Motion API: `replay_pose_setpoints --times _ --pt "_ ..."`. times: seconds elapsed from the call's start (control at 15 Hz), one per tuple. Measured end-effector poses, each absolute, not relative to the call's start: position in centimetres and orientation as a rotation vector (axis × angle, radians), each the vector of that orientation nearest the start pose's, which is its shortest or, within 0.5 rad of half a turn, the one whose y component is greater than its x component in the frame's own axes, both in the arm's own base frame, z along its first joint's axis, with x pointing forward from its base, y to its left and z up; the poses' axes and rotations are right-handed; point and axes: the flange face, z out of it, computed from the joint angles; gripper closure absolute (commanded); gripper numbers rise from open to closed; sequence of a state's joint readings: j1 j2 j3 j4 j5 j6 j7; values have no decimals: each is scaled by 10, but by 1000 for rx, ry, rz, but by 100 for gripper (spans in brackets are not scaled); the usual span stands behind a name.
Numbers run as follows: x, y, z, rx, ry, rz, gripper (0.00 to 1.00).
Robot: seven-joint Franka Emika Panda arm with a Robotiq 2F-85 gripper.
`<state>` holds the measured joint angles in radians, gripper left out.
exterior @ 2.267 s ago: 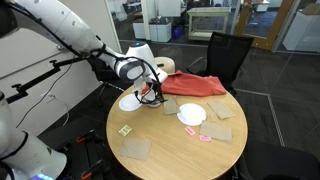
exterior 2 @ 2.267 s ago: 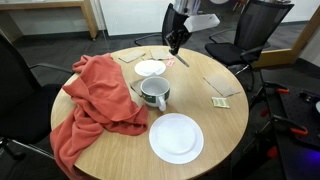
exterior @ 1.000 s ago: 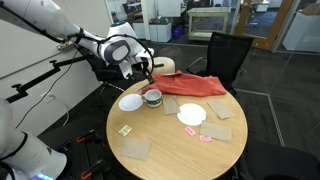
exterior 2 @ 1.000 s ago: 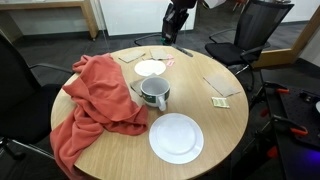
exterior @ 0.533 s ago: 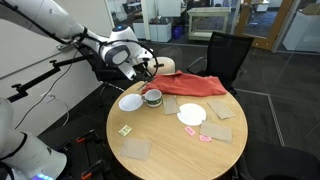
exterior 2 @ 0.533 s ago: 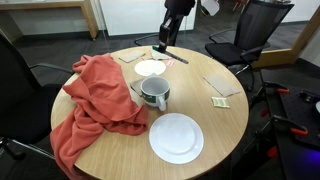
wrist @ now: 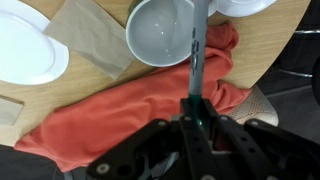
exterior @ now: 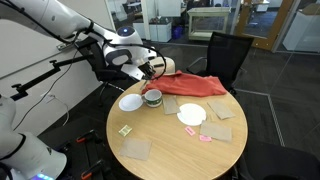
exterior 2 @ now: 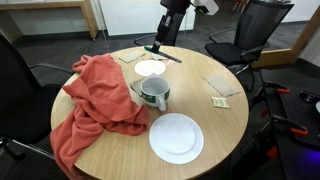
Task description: Put the marker in the mug
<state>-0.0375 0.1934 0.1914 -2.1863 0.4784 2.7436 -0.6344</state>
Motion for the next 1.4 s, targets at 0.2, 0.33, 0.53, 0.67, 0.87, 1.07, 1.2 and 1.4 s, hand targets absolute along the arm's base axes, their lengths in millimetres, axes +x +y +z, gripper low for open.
replay_pose_setpoints --times 0.2,0.33,0.53,0.67,0.87,1.07,1.2,1.4 --pt "588 66 328 -2740 -668 -656 96" --pt "594 65 320 -2684 -758 -693 96" --pt "604 64 306 -2609 -870 -743 85" --pt "609 63 297 -2579 -914 -754 85" --pt "612 63 294 -2572 -924 -755 96" --pt "612 63 293 -2571 -925 -753 96" --pt "612 63 289 -2569 -934 -747 96" --pt "613 63 281 -2563 -955 -739 96"
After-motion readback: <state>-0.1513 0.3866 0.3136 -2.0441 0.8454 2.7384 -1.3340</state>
